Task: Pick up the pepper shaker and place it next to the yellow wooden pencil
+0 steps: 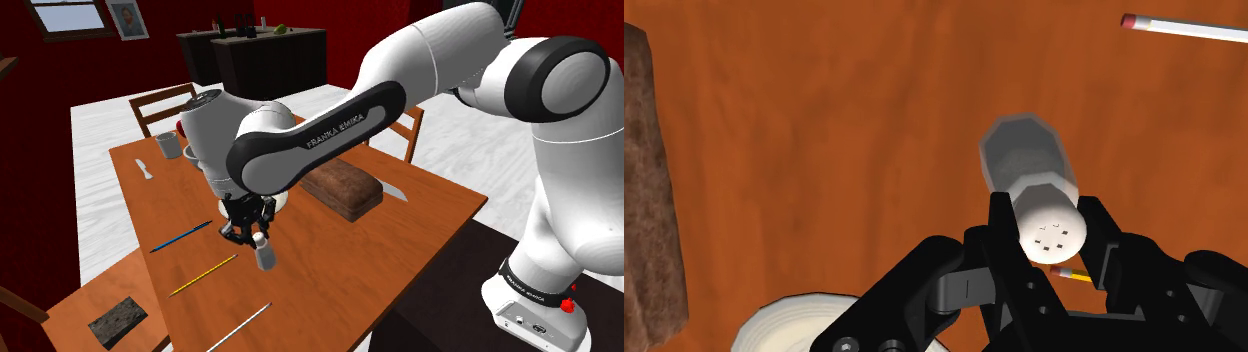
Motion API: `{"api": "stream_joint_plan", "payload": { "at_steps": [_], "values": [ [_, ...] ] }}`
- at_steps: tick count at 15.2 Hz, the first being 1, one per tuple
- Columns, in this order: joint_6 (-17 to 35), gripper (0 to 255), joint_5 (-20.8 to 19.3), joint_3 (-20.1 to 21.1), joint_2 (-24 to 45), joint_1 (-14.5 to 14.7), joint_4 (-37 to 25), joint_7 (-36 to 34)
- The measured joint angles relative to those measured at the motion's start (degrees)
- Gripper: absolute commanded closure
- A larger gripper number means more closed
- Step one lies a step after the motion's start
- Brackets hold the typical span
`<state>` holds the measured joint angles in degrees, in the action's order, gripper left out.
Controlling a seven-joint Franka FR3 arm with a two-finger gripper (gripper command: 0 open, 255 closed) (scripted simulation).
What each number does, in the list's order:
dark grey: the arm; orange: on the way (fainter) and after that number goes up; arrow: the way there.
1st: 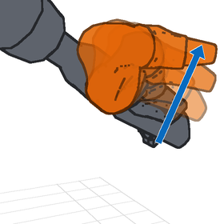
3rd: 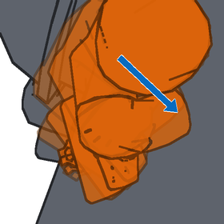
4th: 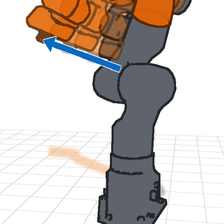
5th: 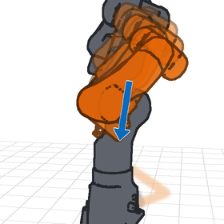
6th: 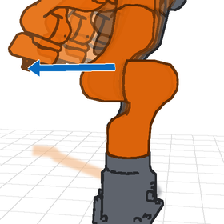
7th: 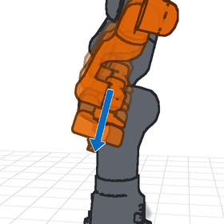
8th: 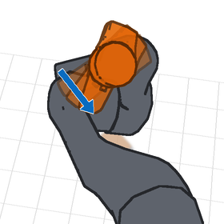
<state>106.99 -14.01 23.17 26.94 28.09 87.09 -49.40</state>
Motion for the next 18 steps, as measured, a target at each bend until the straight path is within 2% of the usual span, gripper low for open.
{"api": "stream_joint_plan", "payload": {
  "at_steps": [4, 9, 10, 16, 18],
  "values": [
    [2.4, 255, -0.4, -0.2, 0.7, -0.1, 1.8, -0.3],
    [2.8, 255, -0.5, -0.3, 1.0, 0.0, 1.9, -0.4],
    [2.8, 0, -0.5, -0.3, 1.0, 0.0, 1.9, -0.4],
    [2.8, 0, -0.5, -0.3, 1.0, 0.0, 1.9, -0.4],
    [0.9, 0, -0.3, -0.1, 0.8, 0.2, 0.1, -0.3]
  ]
}}
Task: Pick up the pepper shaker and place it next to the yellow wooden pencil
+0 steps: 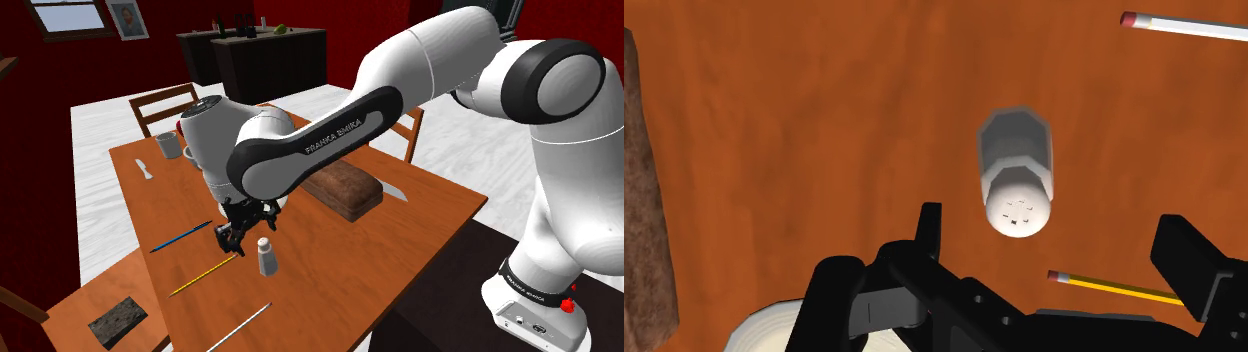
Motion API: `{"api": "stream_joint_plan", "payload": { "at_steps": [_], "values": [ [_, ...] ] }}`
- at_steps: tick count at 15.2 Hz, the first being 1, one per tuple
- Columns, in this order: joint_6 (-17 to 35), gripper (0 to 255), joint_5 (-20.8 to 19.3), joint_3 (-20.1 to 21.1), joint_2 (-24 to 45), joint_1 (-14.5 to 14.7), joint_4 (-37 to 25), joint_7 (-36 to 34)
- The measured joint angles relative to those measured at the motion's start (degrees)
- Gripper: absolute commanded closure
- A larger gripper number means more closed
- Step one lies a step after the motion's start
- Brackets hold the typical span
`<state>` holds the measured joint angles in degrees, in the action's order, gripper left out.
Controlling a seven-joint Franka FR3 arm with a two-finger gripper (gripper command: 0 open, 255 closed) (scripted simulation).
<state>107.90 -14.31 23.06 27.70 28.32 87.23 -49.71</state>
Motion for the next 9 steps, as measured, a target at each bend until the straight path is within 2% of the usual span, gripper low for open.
{"api": "stream_joint_plan", "payload": {
  "at_steps": [3, 9],
  "values": [
    [-3.9, 0, 0.5, 0.3, -0.8, 0.3, -3.2, 0.4],
    [-4.8, 0, 0.6, 0.3, -0.8, 0.3, -4.0, 0.6]
  ]
}}
